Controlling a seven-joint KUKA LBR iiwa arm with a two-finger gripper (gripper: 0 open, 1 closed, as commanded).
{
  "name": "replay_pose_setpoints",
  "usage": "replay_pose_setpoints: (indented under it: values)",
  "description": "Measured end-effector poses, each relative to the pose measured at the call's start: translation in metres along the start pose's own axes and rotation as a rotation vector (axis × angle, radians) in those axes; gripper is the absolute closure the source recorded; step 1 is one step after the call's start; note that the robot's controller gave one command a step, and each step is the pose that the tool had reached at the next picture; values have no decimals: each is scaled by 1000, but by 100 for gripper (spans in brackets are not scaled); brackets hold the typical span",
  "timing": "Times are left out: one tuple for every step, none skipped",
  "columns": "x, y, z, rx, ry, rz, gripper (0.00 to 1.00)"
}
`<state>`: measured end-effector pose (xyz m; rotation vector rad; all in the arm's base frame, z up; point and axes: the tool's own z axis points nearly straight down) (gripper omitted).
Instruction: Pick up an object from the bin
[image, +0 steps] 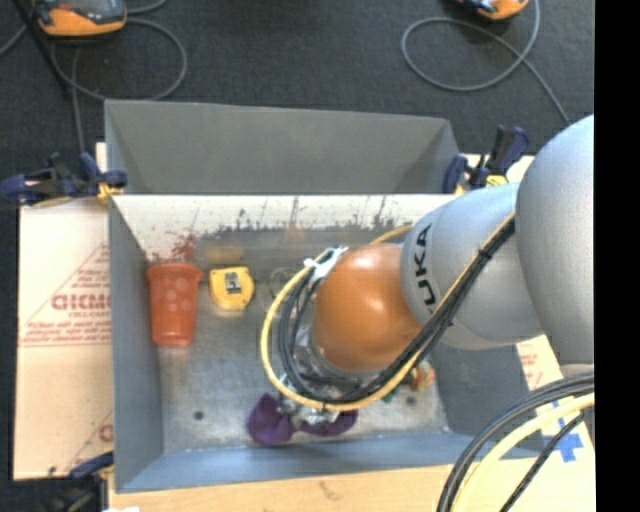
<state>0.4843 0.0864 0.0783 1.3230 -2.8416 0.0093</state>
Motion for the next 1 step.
replay_pose_setpoints:
  values:
    - [-1, -2, 1, -4, 4, 16, 100]
